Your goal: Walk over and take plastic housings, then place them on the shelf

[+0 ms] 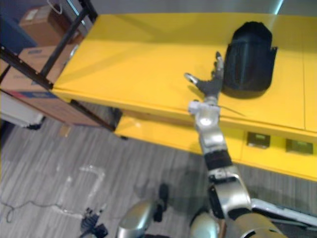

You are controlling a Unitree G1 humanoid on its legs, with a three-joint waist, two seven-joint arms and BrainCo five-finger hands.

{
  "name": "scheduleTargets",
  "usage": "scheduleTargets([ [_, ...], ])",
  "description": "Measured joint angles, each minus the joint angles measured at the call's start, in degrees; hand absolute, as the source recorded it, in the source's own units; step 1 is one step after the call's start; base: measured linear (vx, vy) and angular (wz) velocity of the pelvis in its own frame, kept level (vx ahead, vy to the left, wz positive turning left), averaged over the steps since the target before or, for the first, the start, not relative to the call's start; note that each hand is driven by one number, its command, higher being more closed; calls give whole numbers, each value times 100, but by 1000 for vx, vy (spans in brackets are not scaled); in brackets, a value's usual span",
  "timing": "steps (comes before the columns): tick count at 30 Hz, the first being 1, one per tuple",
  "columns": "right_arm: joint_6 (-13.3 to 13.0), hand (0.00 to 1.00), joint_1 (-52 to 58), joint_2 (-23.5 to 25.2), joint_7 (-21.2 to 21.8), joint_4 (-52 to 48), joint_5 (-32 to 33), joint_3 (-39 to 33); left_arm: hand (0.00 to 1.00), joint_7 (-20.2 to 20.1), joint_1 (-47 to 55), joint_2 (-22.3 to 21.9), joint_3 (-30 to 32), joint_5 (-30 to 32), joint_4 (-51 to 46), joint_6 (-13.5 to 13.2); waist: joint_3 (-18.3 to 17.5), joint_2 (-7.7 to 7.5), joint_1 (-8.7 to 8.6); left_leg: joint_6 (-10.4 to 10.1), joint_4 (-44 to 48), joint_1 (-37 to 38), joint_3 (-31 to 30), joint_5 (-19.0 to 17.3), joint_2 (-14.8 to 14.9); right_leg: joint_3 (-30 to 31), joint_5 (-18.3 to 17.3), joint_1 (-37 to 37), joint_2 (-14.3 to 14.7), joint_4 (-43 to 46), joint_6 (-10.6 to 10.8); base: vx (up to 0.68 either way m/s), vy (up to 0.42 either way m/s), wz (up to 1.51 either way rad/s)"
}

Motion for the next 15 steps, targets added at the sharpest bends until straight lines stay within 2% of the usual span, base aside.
scheduleTargets([
  [8,-5,0,43,-79,297,-1,4,8,0,-5,0,0,-28,-1,2,-5,-2,4,-76,-18,-52,25,8,15,0,12,-11,-9,1,21,-3,9,1,0],
  [13,-131,0,61,-121,822,-59,14,50,0,-4,-1,0,-135,1,4,-5,-8,14,-81,-20,-106,38,6,43,0,11,-11,-16,5,17,-3,0,0,0],
  [15,-310,0,134,-128,1156,-350,22,191,0,-4,-1,0,-167,9,4,-4,-8,15,-84,-22,-116,48,7,44,2,11,-11,-7,9,4,-3,0,0,0],
])
